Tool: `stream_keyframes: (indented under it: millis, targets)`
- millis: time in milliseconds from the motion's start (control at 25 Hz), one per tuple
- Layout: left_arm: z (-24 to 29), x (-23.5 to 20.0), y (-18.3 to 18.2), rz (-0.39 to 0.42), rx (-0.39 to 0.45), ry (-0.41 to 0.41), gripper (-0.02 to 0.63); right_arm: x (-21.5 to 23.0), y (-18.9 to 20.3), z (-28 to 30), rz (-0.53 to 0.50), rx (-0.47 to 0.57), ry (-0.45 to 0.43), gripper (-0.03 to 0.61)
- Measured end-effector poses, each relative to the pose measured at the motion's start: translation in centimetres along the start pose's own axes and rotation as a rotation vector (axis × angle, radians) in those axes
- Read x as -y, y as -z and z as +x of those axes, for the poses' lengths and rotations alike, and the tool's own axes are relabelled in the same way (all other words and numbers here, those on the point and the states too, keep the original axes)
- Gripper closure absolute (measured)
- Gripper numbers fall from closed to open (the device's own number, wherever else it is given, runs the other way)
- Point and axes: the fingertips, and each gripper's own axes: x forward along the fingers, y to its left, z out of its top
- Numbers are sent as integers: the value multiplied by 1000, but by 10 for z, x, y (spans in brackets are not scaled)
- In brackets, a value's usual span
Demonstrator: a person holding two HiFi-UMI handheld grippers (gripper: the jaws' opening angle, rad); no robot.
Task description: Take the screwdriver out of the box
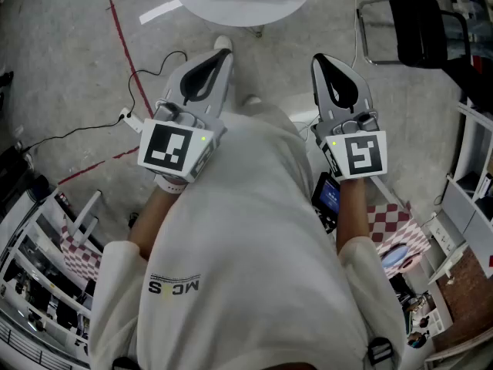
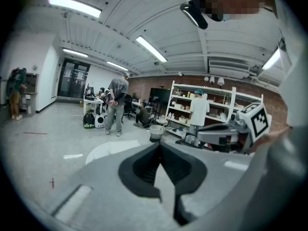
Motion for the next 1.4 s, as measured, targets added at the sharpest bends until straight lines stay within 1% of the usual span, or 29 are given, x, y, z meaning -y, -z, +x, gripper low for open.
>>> stream_keyframes:
  millis: [120, 280, 440, 600, 720, 880, 1000, 1160, 1240, 1320, 1400]
  targets:
    - [-18, 33, 15, 17, 5, -17, 612, -11, 16, -32, 15, 17, -10, 575]
    - [-42, 68, 28, 22, -13, -5, 612, -30, 29, -70, 37, 7, -18, 575]
    - [-59, 86, 33, 40, -19, 6, 612, -43, 32, -92, 42, 18, -2, 576]
    - [-67, 94, 29, 57, 15, 8, 612, -45, 30, -104, 24, 52, 20, 578]
    - [-75, 99, 34, 60, 10, 5, 612, -48, 33, -116, 66, 70, 22, 578]
    - [-78, 95, 25, 78, 34, -12, 612, -40, 31, -119, 77, 92, 35, 578]
    - [-80, 87, 20, 70, 42, -27, 612, -39, 30, -109, 82, 88, 25, 578]
    - [-81, 76, 14, 49, 32, -39, 612, -39, 27, -93, 155, 80, -8, 578]
    - [-70, 65, 10, 43, 25, -43, 612, -29, 27, -78, 175, 73, -15, 580]
    - [-49, 53, 7, 31, 20, -47, 612, -16, 30, -58, 149, 50, -30, 580]
    - [-26, 41, 3, 17, 20, -50, 612, -6, 31, -38, 79, 20, -68, 580]
